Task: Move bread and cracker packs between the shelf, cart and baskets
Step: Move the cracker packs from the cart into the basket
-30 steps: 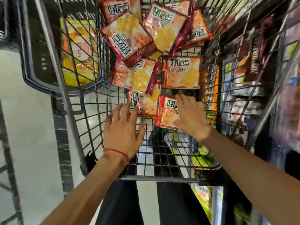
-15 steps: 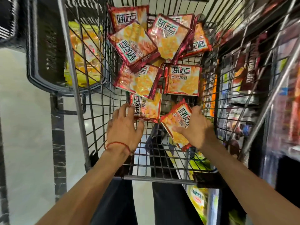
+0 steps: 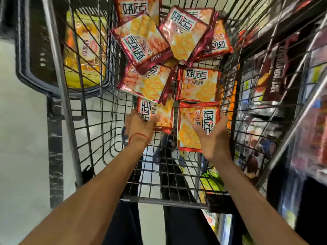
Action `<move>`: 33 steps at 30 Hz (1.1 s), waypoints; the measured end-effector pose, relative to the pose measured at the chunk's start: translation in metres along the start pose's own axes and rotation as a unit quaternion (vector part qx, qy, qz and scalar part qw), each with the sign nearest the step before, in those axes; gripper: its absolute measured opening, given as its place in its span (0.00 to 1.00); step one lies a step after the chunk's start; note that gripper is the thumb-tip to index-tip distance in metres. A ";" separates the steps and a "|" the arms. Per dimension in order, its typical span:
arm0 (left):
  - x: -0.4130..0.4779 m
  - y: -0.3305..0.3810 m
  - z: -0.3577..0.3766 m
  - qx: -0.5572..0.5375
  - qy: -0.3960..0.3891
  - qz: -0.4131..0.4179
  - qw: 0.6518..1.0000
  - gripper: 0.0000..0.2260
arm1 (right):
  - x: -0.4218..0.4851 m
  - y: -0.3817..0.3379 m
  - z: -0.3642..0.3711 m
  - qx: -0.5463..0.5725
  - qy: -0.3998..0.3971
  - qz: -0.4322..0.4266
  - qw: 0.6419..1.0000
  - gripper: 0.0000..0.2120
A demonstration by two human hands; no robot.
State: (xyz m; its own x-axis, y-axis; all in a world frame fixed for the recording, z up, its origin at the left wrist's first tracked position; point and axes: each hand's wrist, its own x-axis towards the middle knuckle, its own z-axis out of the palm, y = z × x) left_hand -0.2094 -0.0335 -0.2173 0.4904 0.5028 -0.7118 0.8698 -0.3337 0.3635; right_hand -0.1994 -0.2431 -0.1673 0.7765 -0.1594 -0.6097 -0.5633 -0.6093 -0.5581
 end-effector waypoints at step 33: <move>-0.253 -0.170 -0.299 -0.346 0.114 0.076 0.928 0.24 | -0.307 -0.164 0.026 0.059 -0.113 -0.182 0.975 0.32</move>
State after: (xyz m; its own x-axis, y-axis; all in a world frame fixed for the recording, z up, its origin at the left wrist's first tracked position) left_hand -0.4652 0.1350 0.0806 0.5403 0.6737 -0.5041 0.5782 0.1379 0.8041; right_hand -0.3530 -0.0740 0.0964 0.8564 0.2332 -0.4606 -0.3013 -0.4986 -0.8128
